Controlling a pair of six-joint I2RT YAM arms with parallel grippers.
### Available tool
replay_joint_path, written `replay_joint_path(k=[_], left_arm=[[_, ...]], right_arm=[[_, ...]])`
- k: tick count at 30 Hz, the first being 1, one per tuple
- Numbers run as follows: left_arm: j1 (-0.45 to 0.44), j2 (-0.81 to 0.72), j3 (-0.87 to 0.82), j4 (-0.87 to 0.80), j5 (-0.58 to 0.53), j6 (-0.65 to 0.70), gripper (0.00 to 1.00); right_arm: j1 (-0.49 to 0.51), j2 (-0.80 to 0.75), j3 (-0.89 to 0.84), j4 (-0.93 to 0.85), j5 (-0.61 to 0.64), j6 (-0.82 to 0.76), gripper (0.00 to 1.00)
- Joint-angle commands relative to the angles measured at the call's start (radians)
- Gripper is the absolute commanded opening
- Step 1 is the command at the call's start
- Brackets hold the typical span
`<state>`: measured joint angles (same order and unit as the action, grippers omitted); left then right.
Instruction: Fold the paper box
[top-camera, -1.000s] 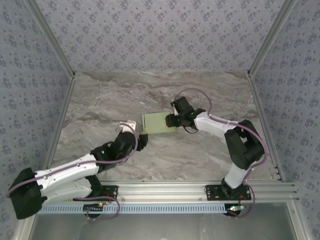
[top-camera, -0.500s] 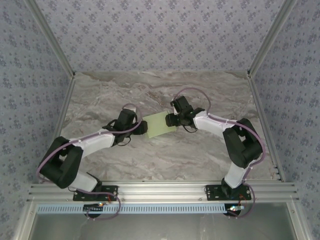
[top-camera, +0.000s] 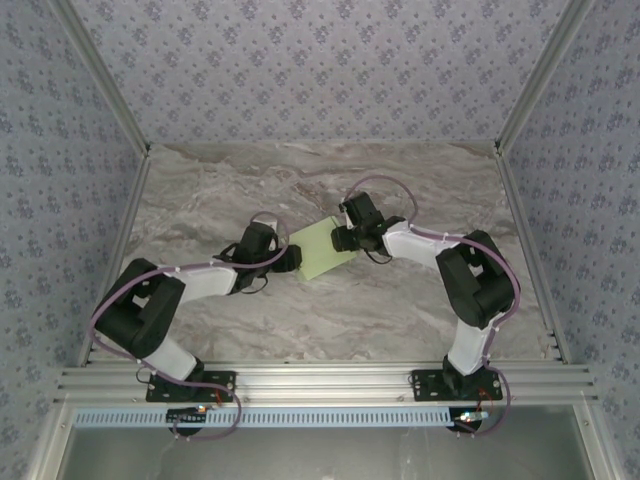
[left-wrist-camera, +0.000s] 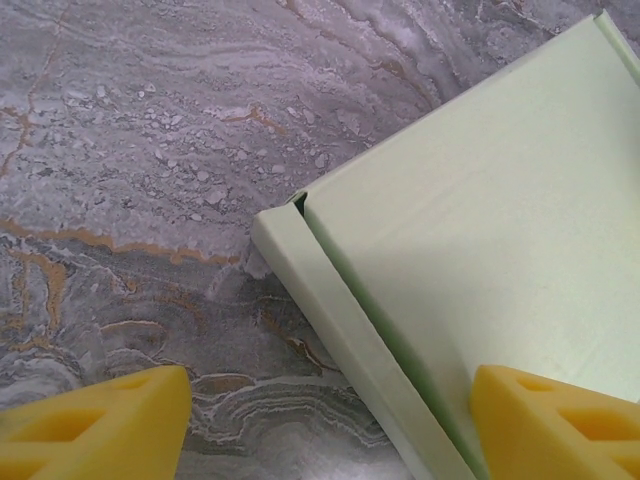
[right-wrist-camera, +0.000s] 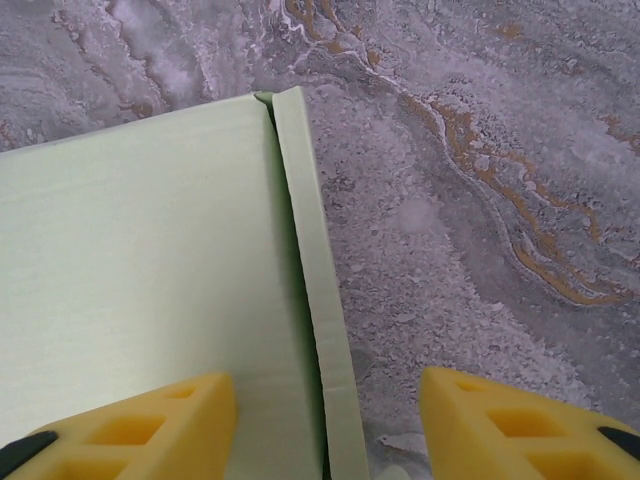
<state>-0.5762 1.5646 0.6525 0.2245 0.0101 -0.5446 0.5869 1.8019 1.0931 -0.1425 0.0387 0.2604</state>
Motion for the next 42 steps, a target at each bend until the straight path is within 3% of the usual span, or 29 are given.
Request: replay_joint_path(k=[1, 5, 10, 13, 17, 26, 35, 42], left_arm=[[-0.011, -0.045, -0.008, -0.052, -0.029, 0.006, 0.75], [-0.009, -0.121, 0.020, -0.056, -0.096, 0.020, 0.79], [0.023, -0.107, 0.103, -0.081, -0.056, 0.057, 0.80], [0.051, -0.045, 0.167, -0.102, -0.002, 0.098, 0.83], [0.101, 0.090, 0.295, -0.160, 0.169, 0.158, 0.83], [0.115, 0.269, 0.462, -0.284, 0.389, 0.235, 0.82], [0.115, 0.222, 0.384, -0.250, 0.484, 0.160, 0.79], [0.113, 0.159, 0.299, -0.216, 0.501, 0.122, 0.78]], right_arm=[[0.002, 0.020, 0.023, -0.089, 0.030, -0.066, 0.54], [0.002, -0.025, 0.088, -0.128, 0.040, -0.097, 0.57], [0.010, -0.092, 0.150, -0.149, 0.035, -0.103, 0.60], [0.028, -0.145, 0.119, -0.156, 0.045, -0.088, 0.60], [0.058, -0.232, -0.010, -0.170, 0.025, -0.040, 0.61], [0.075, -0.344, -0.290, -0.072, -0.287, 0.152, 0.63], [-0.061, -0.275, -0.365, 0.166, -0.527, 0.261, 0.63], [-0.156, -0.271, -0.405, 0.228, -0.585, 0.289, 0.60]])
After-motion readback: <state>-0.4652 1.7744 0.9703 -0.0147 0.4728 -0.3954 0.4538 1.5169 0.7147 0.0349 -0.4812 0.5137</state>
